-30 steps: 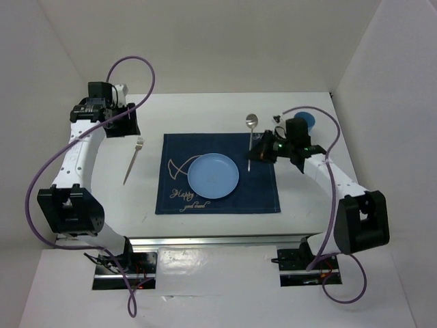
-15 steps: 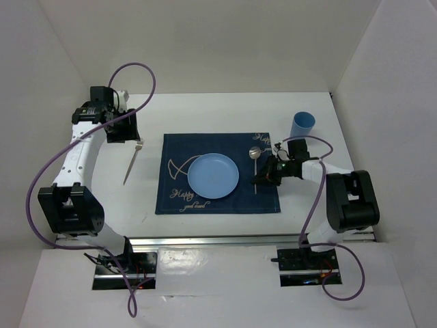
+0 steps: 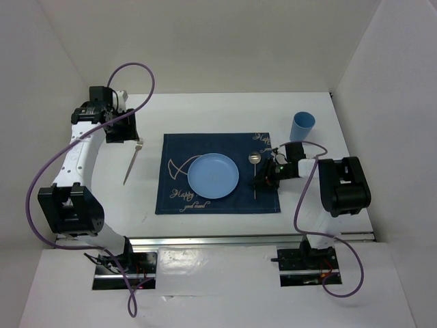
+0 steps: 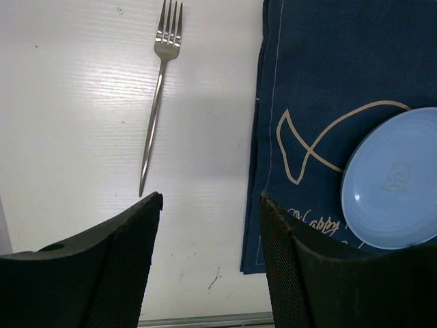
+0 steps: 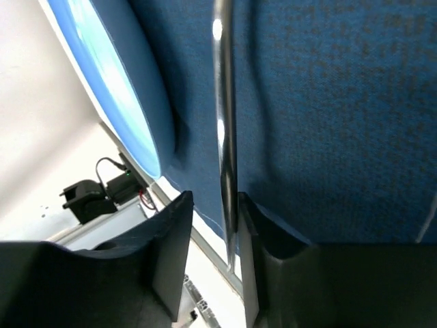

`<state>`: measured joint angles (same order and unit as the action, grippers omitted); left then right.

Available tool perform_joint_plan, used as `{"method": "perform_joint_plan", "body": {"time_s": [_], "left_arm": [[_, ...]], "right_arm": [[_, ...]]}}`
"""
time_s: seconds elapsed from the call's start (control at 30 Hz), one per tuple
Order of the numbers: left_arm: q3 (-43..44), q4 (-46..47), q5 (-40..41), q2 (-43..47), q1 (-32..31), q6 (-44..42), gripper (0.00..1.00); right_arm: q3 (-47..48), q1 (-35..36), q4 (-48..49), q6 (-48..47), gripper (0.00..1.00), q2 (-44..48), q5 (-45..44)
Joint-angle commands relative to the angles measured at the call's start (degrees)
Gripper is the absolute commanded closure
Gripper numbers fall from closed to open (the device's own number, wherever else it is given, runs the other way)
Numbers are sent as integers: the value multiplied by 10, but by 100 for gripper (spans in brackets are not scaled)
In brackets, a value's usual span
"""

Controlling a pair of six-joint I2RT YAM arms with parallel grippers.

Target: Set the dinner table for one person

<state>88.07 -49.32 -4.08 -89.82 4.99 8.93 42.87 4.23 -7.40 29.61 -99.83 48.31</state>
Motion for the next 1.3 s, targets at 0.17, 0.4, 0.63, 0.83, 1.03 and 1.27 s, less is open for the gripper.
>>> {"method": "perform_joint_plan", "body": {"time_s": [0.17,0.4,0.63,0.83,1.03,1.27], "left_arm": [[10,4,4,8,5,-11,34],[10,4,4,8,5,-16,34],[-4,22,33,8,5,-64,34],[-47,53,133,-43,-15,-182,34],[-84,99,173,-141,-35,-292,34],[-16,121,176,-271,-35,-288,34]], "right_arm": [[6,-3,-31,-12,54,46,-56],[24,-3,-81,-17,44,87,-97],[36,9,-125,-24,43,97,-110],[44,9,-144,-29,43,97,-125],[87,9,-179,-40,43,129,-150],[99,15,-209,-46,43,163,-183]]}}
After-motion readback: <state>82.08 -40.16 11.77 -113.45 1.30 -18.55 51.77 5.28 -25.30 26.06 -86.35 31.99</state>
